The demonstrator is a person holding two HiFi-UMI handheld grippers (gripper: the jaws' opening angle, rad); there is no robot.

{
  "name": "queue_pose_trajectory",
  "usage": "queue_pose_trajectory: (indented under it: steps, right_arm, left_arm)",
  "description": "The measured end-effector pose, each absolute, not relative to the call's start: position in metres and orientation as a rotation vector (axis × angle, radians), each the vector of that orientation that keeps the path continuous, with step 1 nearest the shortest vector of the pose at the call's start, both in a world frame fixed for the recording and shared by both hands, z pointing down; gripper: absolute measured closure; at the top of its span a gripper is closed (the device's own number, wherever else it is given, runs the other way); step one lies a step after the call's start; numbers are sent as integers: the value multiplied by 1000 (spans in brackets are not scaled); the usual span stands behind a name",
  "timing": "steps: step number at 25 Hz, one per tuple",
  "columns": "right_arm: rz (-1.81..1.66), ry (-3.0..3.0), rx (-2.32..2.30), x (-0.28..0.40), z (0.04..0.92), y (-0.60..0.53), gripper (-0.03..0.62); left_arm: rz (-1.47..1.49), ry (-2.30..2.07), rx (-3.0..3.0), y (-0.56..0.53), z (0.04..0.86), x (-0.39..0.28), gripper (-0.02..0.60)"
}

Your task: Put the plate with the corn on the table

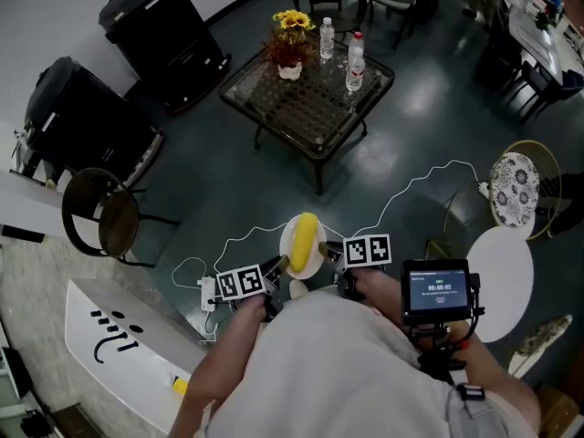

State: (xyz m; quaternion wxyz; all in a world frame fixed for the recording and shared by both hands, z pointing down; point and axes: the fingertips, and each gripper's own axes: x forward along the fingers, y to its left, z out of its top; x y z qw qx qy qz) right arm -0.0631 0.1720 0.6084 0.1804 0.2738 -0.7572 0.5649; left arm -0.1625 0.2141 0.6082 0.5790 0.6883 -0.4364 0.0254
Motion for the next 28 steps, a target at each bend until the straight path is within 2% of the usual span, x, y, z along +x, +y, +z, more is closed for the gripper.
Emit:
queue_pose_trajectory:
  steps: [28]
  right_arm:
    - [1592, -2133, 587, -8, 626, 96, 546]
  left_arm:
    - [49, -1120, 1498, 151, 626, -101, 541]
